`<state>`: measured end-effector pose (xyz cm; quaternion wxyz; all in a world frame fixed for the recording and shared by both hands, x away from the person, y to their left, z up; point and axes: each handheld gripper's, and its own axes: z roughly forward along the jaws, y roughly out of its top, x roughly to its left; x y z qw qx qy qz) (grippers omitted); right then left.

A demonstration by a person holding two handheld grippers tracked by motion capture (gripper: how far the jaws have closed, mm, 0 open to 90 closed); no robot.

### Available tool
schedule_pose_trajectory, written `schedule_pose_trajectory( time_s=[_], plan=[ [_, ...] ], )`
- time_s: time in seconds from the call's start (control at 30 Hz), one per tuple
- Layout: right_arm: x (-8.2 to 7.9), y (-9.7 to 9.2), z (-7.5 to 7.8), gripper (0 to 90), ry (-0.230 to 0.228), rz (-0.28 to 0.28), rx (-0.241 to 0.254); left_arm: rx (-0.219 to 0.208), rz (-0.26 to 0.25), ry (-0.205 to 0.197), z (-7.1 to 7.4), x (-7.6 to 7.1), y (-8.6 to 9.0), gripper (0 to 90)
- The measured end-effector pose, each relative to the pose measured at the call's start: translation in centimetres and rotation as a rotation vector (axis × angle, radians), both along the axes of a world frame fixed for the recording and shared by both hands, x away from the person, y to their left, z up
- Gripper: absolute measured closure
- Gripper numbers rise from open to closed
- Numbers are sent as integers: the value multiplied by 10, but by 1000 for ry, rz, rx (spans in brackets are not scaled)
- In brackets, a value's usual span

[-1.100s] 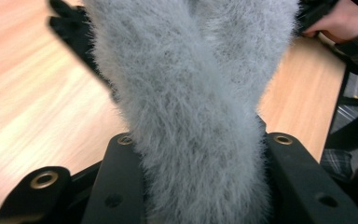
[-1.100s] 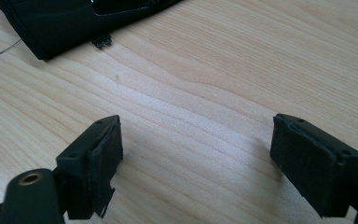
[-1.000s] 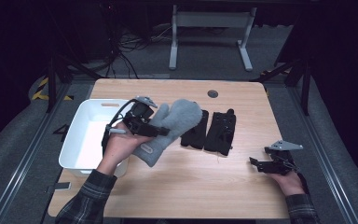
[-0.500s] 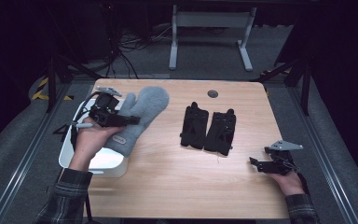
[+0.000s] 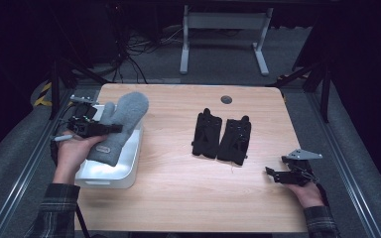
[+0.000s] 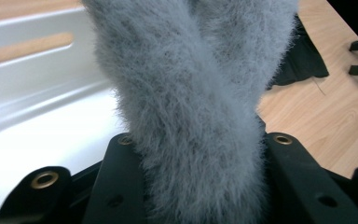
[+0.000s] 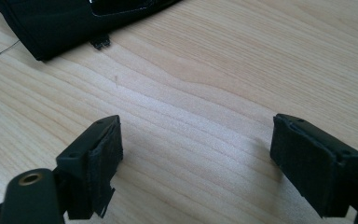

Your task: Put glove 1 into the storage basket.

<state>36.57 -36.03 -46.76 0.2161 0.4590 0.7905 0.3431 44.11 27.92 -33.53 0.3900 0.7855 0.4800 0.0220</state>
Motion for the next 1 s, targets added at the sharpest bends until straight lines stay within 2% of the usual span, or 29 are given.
schedule_pose_trajectory(
  time_s=[0.17,0.37,0.43,0.57,0.73,0.8,0.9,1.0],
  plan=[
    [0,0,0,174,1,-1,0,-4,27,61,-21,7,10,652],
    [0,0,0,174,1,-2,1,15,51,135,-47,15,17,650],
    [0,0,0,174,0,-2,1,8,68,172,-56,19,20,650],
    [0,0,0,174,1,-2,1,31,79,235,-73,25,22,646],
    [0,0,0,174,0,-2,0,46,92,285,-91,29,23,623],
    [0,0,0,174,0,-2,1,56,97,277,-92,29,23,596],
    [0,0,0,174,1,-2,0,57,98,283,-93,30,22,500],
    [0,0,0,174,0,-2,0,91,98,261,-92,29,17,394]
  ],
)
